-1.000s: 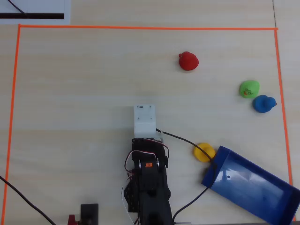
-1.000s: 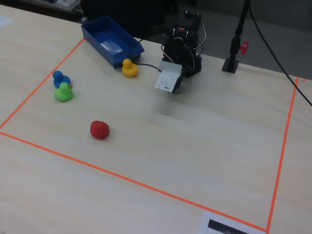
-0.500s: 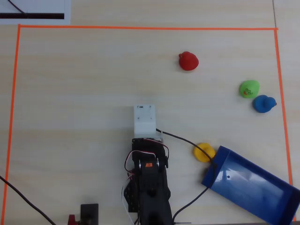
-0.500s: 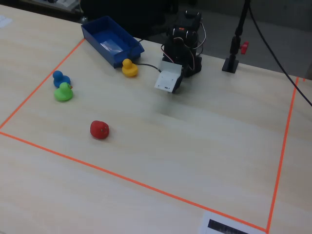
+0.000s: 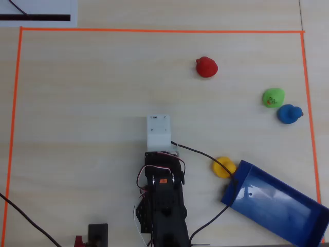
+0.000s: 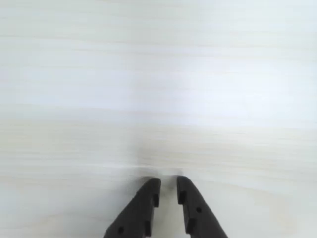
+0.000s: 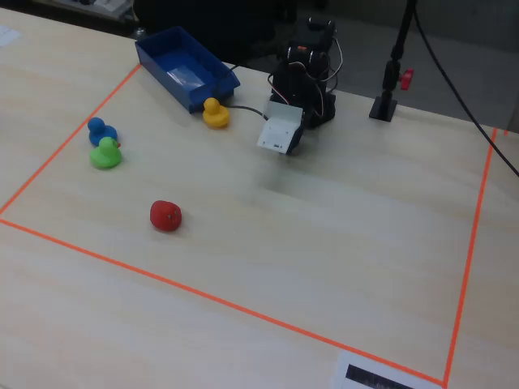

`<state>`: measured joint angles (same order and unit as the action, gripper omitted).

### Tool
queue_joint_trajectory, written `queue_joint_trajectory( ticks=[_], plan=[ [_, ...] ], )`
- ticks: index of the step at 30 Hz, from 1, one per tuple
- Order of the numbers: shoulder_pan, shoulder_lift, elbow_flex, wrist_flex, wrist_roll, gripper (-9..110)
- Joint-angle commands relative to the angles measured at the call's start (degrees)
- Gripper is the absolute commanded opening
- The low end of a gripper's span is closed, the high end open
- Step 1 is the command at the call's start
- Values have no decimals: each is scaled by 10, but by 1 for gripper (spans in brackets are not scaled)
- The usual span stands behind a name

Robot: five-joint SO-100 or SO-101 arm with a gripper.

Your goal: Grasp green duck and put it into box.

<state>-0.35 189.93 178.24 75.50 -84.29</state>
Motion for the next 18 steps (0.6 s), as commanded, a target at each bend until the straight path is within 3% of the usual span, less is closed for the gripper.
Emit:
queue_joint_trajectory(
  ticks=[1, 11, 18],
  plan=[
    [2, -2, 0, 6, 0, 1],
    [0, -3, 0, 5, -4, 0],
    [39, -222, -131, -295, -10, 0]
  ],
)
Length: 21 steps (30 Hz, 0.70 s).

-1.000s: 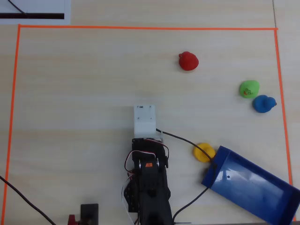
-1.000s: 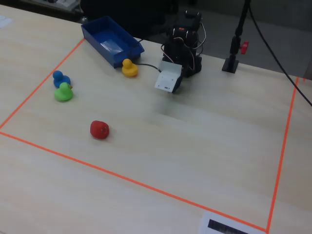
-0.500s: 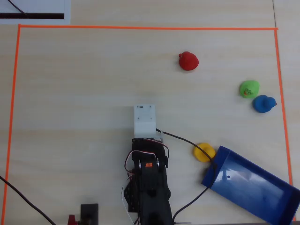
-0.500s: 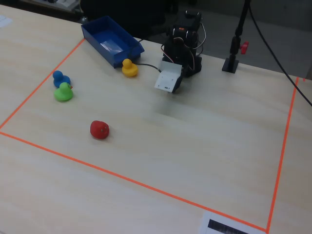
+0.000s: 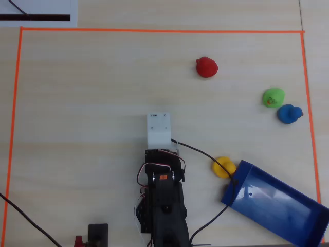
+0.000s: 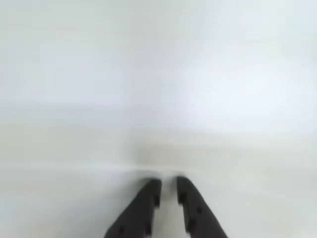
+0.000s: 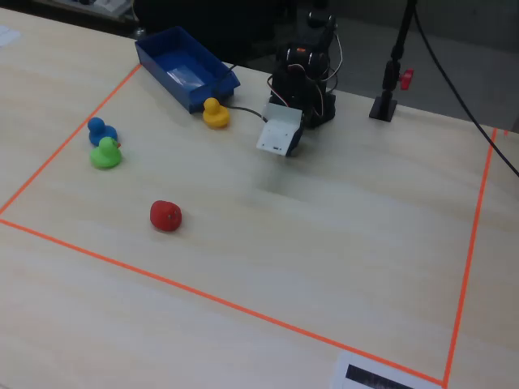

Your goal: Grasp green duck and put it into box.

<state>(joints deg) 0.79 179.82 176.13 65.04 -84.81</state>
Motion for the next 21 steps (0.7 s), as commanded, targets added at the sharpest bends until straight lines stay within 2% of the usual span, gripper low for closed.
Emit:
queue_joint_trajectory(
  ticks=[1, 6, 10, 15, 21],
  plan=[
    [36, -163, -157, -214, -3, 0],
    [96, -414, -422, -338, 26, 0],
    [177, -618, -628, -433, 35, 5],
    [283, -827, -780, -640, 35, 11],
    [425, -1020, -928, -722, 34, 23]
  ],
)
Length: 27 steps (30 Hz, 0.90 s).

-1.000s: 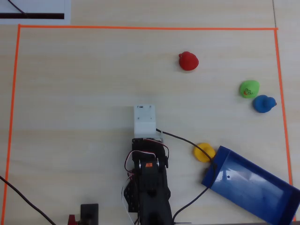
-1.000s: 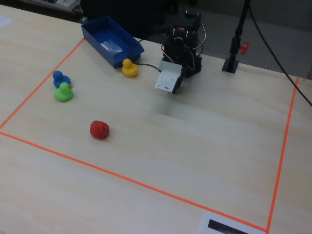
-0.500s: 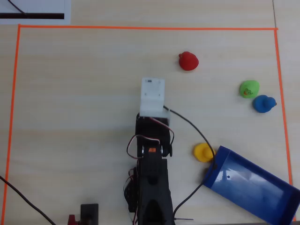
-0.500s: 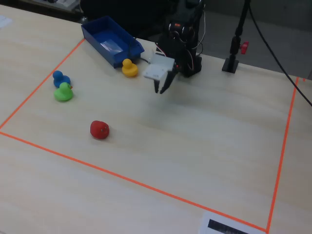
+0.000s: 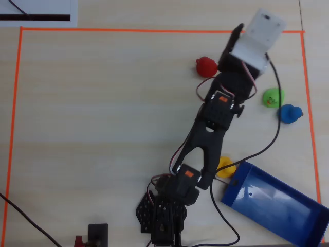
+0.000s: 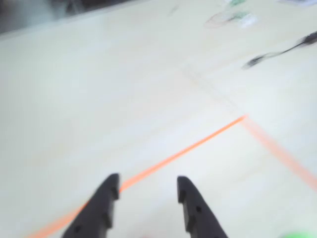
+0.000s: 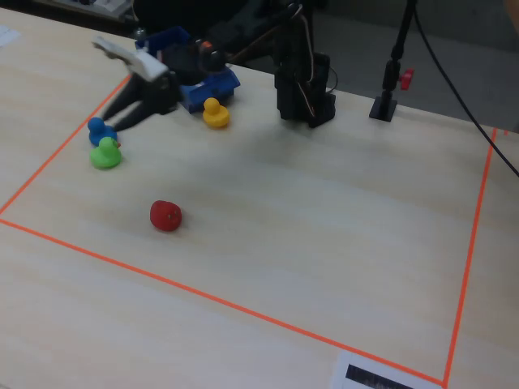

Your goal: Grasp green duck and put it into box.

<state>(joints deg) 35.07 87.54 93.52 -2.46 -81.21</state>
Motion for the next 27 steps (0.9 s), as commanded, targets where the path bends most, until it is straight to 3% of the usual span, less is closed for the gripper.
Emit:
queue_joint_trajectory(
  ticks=[1, 10, 27],
  plan=[
    [104, -119, -110, -53, -15, 25],
    [208, -176, -8, -120, -85, 32],
    [192, -147, 110, -114, -103, 32]
  ],
)
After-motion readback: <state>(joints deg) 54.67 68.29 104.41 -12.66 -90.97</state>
